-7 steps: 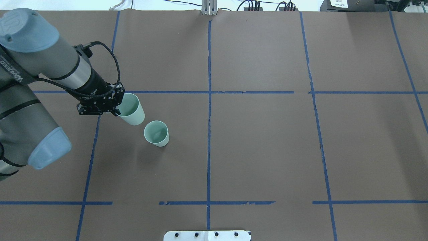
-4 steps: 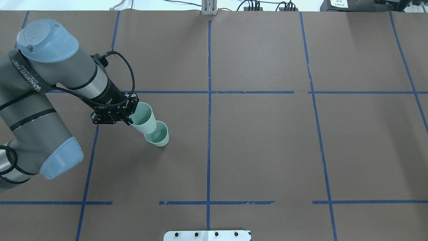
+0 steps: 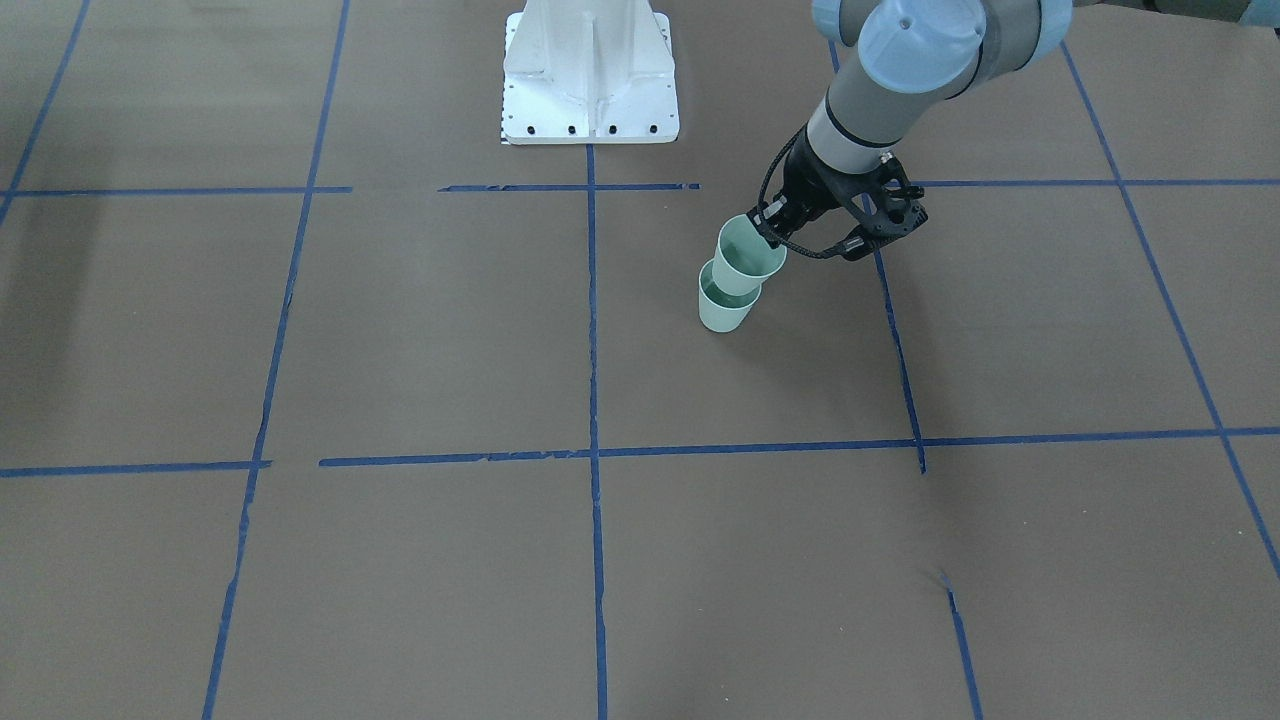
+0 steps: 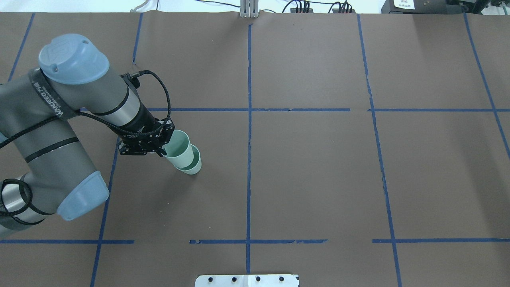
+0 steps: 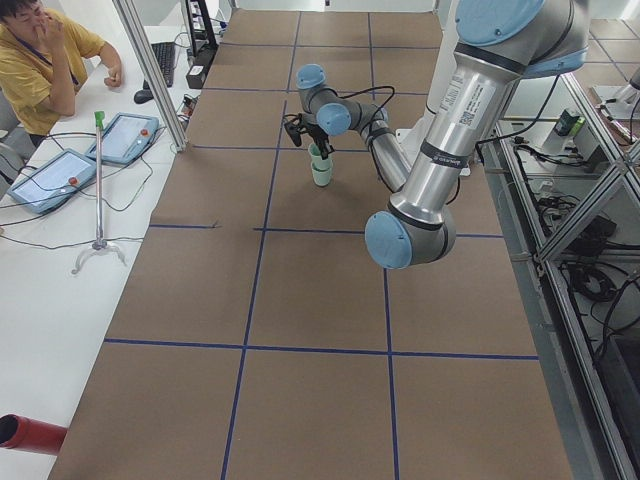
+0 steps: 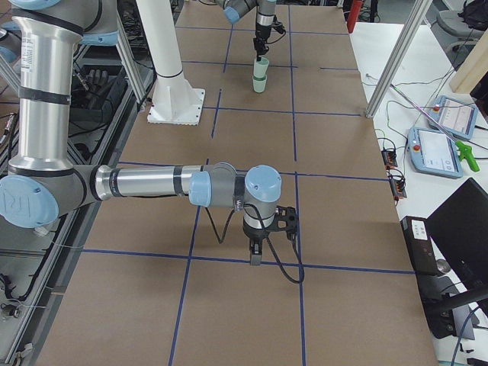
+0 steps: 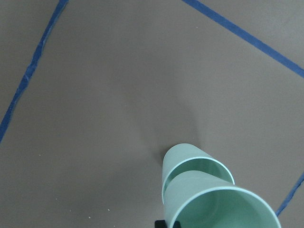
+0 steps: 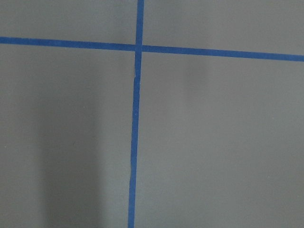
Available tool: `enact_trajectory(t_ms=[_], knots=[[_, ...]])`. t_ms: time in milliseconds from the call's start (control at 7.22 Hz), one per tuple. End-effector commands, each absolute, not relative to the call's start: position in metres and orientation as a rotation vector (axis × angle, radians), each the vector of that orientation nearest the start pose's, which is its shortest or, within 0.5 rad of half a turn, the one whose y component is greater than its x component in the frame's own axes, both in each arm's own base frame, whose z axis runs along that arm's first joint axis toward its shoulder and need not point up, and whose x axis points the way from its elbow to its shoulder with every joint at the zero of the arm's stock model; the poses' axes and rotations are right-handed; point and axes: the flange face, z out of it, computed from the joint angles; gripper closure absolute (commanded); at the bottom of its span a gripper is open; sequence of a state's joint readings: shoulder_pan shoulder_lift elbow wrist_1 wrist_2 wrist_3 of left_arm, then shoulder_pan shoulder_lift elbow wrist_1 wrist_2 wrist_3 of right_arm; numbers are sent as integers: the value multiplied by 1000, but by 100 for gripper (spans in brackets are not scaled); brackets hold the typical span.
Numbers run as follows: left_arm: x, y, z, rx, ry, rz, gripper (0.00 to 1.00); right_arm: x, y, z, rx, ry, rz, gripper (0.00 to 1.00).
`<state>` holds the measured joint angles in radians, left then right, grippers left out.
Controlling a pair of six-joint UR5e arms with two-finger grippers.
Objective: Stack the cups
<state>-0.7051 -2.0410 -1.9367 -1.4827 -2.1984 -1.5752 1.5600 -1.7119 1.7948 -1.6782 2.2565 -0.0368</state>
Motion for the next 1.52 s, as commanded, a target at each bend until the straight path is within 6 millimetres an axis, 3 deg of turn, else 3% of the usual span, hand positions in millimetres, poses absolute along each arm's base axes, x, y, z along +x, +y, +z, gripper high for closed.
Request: enact_trajectory(t_ms=[0, 138, 277, 554, 692, 831, 1108, 1385], knots=[[398, -439, 239, -293, 887, -430, 58, 65, -430, 630, -15, -686, -39, 0], [402, -438, 242, -251, 874, -440, 6, 66, -430, 630, -15, -686, -37, 0], [402, -437, 240, -248, 878, -438, 0, 66, -430, 630, -15, -686, -37, 0], [394, -435, 238, -240, 892, -423, 0, 66, -430, 630, -15, -686, -37, 0], [378, -436, 244, -177, 923, -361, 0, 65, -430, 630, -15, -686, -39, 0], [339, -438, 271, -101, 913, -268, 0, 65, -430, 630, -15, -686, -39, 0], [245, -462, 353, 48, 813, -86, 0, 66, -430, 630, -15, -686, -37, 0], [112, -475, 455, 147, 700, 126, 0, 65, -430, 630, -15, -686, -39, 0]])
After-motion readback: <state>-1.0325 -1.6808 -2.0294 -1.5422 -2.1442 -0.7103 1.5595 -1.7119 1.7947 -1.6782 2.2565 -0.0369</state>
